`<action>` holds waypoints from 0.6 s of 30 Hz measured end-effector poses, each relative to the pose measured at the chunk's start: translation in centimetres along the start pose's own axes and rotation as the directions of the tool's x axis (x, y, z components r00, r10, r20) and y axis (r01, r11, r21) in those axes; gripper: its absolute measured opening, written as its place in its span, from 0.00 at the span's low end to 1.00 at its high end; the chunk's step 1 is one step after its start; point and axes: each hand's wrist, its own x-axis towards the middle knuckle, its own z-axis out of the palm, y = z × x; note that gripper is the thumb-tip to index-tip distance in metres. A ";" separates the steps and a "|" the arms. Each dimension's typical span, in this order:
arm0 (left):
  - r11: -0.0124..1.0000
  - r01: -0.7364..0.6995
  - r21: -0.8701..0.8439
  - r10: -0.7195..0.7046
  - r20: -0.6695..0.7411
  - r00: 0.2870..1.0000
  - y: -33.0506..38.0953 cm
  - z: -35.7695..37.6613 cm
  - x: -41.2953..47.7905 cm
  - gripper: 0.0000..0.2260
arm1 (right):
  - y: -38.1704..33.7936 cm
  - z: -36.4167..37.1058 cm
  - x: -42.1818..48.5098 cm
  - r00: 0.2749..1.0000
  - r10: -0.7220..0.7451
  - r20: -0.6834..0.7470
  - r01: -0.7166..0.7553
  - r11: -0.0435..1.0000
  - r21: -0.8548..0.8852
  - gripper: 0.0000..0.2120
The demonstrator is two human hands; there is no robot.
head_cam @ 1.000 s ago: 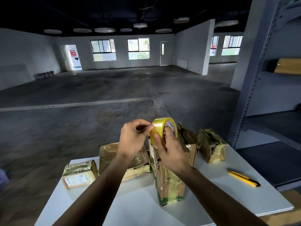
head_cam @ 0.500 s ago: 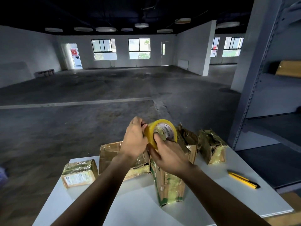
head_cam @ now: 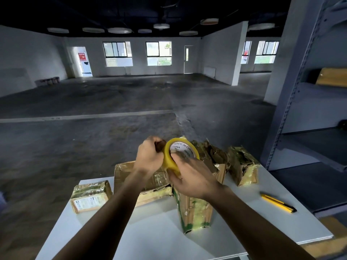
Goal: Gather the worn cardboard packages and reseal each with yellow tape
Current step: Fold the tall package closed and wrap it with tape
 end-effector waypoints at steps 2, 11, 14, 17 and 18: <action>0.997 0.047 -0.058 -0.051 -0.067 0.996 -0.7 0.4 0.0 0.05 | -0.2 -0.2 -0.3 1.000 -0.003 -0.007 0.003 1.000 -0.007 0.18; 0.701 0.111 -0.705 -0.173 -0.017 0.985 -2.7 0.4 -1.0 0.09 | -0.1 -0.6 -0.4 0.915 0.396 -0.079 -0.400 0.916 -0.035 0.20; 0.699 0.082 -0.710 -0.074 0.042 0.996 -3.9 1.0 -1.5 0.05 | 0.1 -0.6 -1.1 0.899 0.434 -0.062 -0.438 0.894 -0.095 0.21; 0.675 0.055 -0.735 -0.066 0.013 0.998 -4.6 1.9 -1.9 0.06 | 0.0 -0.6 -2.0 0.896 0.443 -0.031 -0.443 0.890 -0.109 0.21; 0.645 0.077 -0.760 -0.095 0.020 0.995 -4.7 2.1 -2.0 0.06 | -0.2 -0.6 -2.3 0.897 0.443 -0.009 -0.441 0.891 -0.109 0.21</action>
